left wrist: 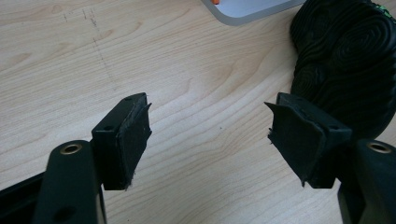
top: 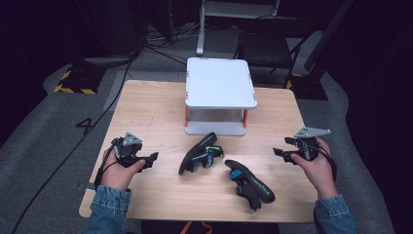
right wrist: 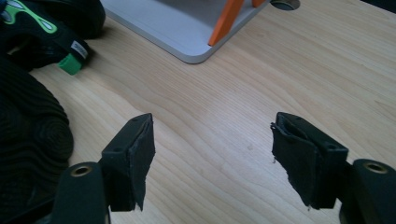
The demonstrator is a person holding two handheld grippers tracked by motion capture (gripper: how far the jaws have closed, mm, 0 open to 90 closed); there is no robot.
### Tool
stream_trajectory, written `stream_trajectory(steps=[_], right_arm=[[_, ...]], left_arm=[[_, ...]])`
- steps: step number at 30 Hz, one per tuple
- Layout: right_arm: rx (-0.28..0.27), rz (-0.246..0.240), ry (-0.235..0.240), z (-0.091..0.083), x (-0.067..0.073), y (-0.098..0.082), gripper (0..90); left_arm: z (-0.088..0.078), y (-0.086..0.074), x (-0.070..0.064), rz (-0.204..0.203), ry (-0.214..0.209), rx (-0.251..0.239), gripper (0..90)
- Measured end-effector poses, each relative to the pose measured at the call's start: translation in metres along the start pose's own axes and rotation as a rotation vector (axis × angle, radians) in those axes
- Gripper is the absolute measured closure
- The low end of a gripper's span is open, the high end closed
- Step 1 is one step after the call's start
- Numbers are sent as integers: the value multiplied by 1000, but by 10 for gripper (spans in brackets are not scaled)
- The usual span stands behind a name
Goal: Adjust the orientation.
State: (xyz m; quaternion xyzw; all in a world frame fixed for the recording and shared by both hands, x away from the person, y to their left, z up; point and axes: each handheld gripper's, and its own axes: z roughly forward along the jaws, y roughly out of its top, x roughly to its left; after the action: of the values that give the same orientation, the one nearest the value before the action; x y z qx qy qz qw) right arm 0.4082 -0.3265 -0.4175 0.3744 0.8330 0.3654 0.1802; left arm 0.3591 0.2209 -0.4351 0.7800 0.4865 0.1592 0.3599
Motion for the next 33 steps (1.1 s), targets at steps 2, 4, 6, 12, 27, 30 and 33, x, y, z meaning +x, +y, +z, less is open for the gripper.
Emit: stream_trajectory(steps=[2,4,6,12,27,30,33], right_arm=[[-3,-4,12,0,3,0,286],[2,-7,19,-1,6,0,281],[16,-9,46,-2,13,0,273],[84,-64,200,-2,39,10,288],[158,-236,326,17,102,16,236],[193,-245,305,29,110,12,259],[185,-228,310,33,112,11,273]], left_arm=[[1,3,-1,8,-1,-6,286],[1,4,-2,14,-4,-8,286],[3,8,-6,26,-19,-11,284],[7,11,-10,49,-42,-5,278],[14,15,-14,71,-60,11,273],[17,15,-15,78,-65,18,273],[18,15,-16,81,-67,18,272]])
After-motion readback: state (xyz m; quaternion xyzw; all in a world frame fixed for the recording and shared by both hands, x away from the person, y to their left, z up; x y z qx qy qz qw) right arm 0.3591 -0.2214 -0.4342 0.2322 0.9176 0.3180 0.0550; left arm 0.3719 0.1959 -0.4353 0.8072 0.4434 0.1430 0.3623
